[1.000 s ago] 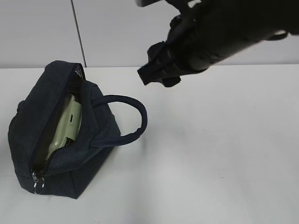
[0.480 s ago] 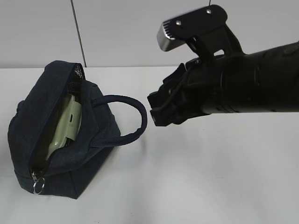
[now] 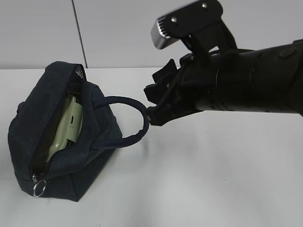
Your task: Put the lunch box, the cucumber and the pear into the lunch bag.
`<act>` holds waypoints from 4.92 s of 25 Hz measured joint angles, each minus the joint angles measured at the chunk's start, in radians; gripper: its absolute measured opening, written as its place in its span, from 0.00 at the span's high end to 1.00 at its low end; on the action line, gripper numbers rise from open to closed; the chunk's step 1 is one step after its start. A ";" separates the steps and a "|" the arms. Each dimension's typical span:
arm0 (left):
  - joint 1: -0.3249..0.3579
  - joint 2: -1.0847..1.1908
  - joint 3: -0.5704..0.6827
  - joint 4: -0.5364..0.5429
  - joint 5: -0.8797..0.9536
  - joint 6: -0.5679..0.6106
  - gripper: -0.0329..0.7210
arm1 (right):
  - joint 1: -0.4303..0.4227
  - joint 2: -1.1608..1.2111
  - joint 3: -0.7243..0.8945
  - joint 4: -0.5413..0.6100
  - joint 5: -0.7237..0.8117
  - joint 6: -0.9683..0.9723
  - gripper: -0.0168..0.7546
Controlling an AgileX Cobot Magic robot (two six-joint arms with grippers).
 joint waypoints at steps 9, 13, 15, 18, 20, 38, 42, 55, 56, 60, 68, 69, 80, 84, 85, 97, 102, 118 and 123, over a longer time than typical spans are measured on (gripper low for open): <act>0.000 0.088 0.000 -0.038 0.071 0.074 0.57 | 0.000 0.038 0.081 0.009 -0.082 0.030 0.65; 0.000 0.135 0.000 -0.081 0.094 0.155 0.57 | 0.000 0.038 0.198 -0.047 -0.238 0.166 0.65; 0.000 0.146 0.000 -0.115 0.097 0.198 0.57 | 0.000 0.038 0.262 -0.179 -0.332 0.297 0.65; 0.001 0.153 0.002 -0.160 0.095 0.261 0.57 | 0.000 0.041 0.327 -0.410 -0.537 0.464 0.65; 0.011 0.163 0.009 -0.170 0.092 0.275 0.57 | 0.000 0.052 0.332 -0.494 -0.612 0.518 0.65; 0.037 0.126 0.015 -0.345 0.057 0.313 0.60 | 0.071 0.346 0.278 -0.616 -0.782 0.526 0.43; 0.037 0.074 0.017 -0.361 0.000 0.313 0.60 | 0.150 0.411 0.210 -0.530 -0.740 0.452 0.43; 0.037 0.037 0.018 -0.376 -0.065 0.313 0.60 | 0.266 0.580 -0.077 -0.306 -0.493 0.365 0.43; 0.037 0.037 0.018 -0.376 -0.066 0.313 0.60 | 0.266 0.586 -0.087 -0.300 -0.486 0.365 0.43; 0.037 0.037 0.018 -0.382 -0.068 0.313 0.60 | 0.273 0.614 -0.122 -0.277 -0.451 0.363 0.43; 0.037 0.037 0.018 -0.398 -0.070 0.313 0.60 | 0.283 0.653 -0.186 -0.228 -0.394 0.325 0.43; 0.037 0.037 0.018 -0.398 -0.070 0.313 0.60 | 0.283 0.660 -0.194 -0.222 -0.390 0.321 0.43; 0.037 0.037 0.018 -0.399 -0.071 0.313 0.60 | 0.286 0.679 -0.219 -0.211 -0.398 0.317 0.43; 0.037 0.037 0.018 -0.400 -0.071 0.313 0.60 | 0.286 0.679 -0.219 -0.211 -0.409 0.315 0.43; 0.037 0.037 0.018 -0.400 -0.071 0.313 0.60 | 0.286 0.679 -0.219 -0.211 -0.415 0.315 0.43; 0.037 0.037 0.018 -0.400 -0.071 0.313 0.60 | 0.307 0.679 -0.219 -0.238 -0.439 0.313 0.43; 0.037 0.037 0.018 -0.400 -0.071 0.313 0.60 | 0.307 0.679 -0.221 -0.231 -0.398 0.313 0.48; 0.037 0.037 0.018 -0.400 -0.071 0.313 0.60 | 0.307 0.679 -0.234 -0.215 -0.351 0.252 0.64; 0.037 0.037 0.018 -0.400 -0.071 0.313 0.60 | 0.307 0.679 -0.250 -0.210 -0.351 0.244 0.65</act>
